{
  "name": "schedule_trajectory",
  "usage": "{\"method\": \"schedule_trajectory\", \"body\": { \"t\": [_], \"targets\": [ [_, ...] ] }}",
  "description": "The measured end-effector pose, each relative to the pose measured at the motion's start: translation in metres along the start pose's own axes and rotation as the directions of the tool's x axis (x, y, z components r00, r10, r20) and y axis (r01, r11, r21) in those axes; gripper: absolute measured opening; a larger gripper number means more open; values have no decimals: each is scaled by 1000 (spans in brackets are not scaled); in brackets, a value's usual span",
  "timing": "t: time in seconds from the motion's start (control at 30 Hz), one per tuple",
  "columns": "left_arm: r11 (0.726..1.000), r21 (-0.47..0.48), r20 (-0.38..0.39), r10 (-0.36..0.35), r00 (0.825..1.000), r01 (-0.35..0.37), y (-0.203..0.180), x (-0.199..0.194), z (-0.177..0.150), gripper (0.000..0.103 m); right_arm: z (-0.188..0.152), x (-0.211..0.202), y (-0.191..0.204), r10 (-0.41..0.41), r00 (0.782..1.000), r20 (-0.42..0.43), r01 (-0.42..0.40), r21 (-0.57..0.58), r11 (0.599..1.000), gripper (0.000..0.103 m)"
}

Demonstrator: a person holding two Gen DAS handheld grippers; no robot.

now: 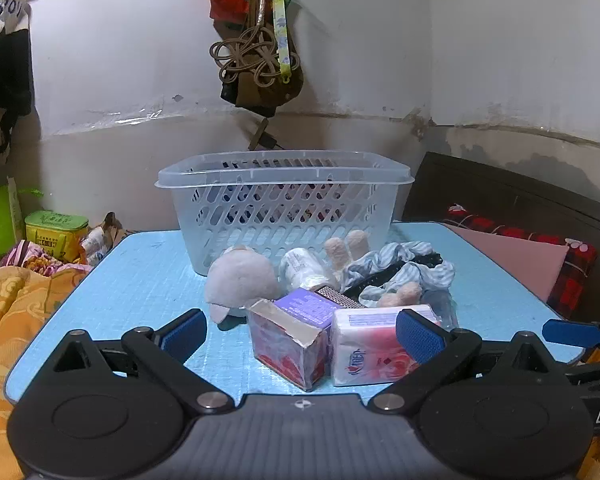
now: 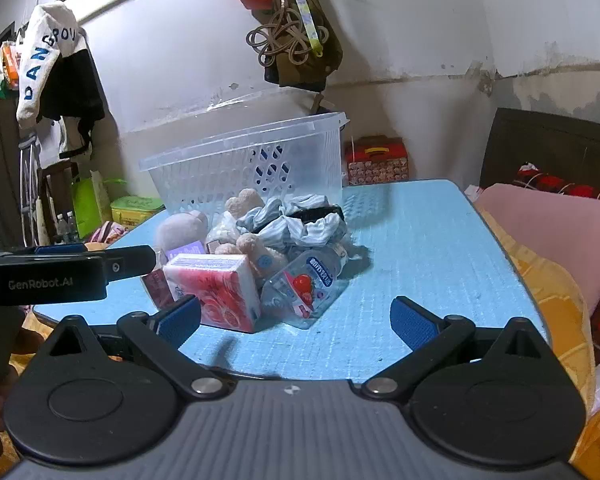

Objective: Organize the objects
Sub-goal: 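Move the right gripper toward the pile of items on the table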

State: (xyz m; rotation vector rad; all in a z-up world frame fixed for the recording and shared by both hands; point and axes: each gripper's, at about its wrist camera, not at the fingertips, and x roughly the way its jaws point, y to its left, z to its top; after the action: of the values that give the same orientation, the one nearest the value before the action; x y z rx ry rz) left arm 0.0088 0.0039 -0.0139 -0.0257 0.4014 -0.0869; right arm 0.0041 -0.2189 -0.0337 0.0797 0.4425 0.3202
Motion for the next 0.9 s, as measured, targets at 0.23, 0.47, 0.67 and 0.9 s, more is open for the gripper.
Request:
{"method": "schedule_trajectory", "body": {
  "t": [0.23, 0.47, 0.67, 0.9],
  "targets": [
    [1000, -16, 9, 4, 1000, -4, 2, -1, 0, 102, 0, -2, -2, -8, 1000, 15, 8, 5, 1000, 103],
    [1000, -6, 8, -3, 1000, 3, 1, -1, -1, 102, 0, -3, -2, -25, 999, 21, 25, 1, 1000, 103],
    [1000, -10, 7, -9, 1000, 9, 1, -1, -1, 102, -2, -2, -5, -34, 999, 21, 34, 6, 999, 103],
    [1000, -18, 4, -18, 1000, 18, 4, 2, -4, 100, -4, 1, -2, -56, 998, 25, 56, -4, 998, 103]
  ]
}}
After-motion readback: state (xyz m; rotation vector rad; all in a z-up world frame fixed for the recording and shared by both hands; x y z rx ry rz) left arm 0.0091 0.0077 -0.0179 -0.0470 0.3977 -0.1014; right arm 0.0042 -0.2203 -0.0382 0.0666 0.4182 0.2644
